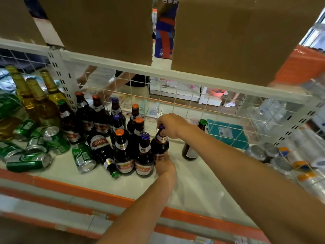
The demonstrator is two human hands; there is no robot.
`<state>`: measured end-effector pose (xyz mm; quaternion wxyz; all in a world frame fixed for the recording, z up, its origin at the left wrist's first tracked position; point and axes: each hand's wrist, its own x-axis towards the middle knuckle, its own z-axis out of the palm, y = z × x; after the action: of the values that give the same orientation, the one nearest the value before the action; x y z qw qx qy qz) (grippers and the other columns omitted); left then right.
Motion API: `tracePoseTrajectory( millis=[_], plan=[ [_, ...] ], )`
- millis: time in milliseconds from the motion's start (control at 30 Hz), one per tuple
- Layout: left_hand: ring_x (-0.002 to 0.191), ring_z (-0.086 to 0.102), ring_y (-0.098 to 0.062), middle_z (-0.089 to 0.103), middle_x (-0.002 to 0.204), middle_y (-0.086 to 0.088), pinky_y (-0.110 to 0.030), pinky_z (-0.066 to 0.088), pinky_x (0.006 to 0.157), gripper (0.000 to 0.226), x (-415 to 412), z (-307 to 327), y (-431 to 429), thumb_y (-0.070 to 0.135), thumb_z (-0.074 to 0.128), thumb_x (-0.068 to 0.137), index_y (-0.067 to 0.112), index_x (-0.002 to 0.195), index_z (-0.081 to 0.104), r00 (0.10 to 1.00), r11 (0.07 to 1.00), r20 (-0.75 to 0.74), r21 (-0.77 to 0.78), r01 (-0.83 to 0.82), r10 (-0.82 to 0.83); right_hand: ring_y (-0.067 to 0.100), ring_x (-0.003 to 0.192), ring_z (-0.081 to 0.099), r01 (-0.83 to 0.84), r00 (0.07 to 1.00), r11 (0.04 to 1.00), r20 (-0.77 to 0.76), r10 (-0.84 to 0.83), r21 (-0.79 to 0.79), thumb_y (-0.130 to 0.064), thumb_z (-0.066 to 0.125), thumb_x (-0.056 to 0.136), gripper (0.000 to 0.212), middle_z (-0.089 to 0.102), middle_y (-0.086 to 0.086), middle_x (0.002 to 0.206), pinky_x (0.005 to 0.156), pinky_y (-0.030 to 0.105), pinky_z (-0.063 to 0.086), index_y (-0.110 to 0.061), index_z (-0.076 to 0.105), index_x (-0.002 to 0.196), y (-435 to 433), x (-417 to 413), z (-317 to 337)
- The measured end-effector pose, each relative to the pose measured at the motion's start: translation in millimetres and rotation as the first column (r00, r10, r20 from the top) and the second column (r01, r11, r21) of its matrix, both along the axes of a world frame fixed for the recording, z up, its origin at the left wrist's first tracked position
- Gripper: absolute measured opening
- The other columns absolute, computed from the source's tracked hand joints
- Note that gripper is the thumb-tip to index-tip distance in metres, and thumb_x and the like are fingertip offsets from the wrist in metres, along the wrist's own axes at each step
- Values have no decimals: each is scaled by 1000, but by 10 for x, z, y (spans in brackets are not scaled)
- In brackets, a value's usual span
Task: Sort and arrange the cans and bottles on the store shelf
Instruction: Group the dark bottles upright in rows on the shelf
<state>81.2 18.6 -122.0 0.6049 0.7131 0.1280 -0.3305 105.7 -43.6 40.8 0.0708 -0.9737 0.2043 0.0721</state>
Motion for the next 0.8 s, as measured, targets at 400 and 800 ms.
tracePoseTrajectory(
  millis=[400, 800],
  plan=[
    [126, 53, -26, 55, 139, -10, -27, 40, 102, 52, 31, 200, -11, 28, 61, 95, 7, 141, 49, 828, 866, 261, 86, 493, -497, 24, 111, 59, 149, 972, 973, 152, -177, 179, -41, 66, 92, 45, 67, 4, 118, 92, 40, 50, -21, 57, 131, -367, -349, 120],
    [114, 58, -23, 61, 126, -2, -25, 39, 80, 45, -18, 225, -565, 27, 65, 90, 19, 132, 52, 523, 722, 526, 302, 622, -671, 32, 109, 58, 363, 860, 890, 268, -434, 276, -21, 65, 94, 40, 62, 15, 123, 87, 34, 46, -13, 55, 132, -1002, -990, -280]
  ],
)
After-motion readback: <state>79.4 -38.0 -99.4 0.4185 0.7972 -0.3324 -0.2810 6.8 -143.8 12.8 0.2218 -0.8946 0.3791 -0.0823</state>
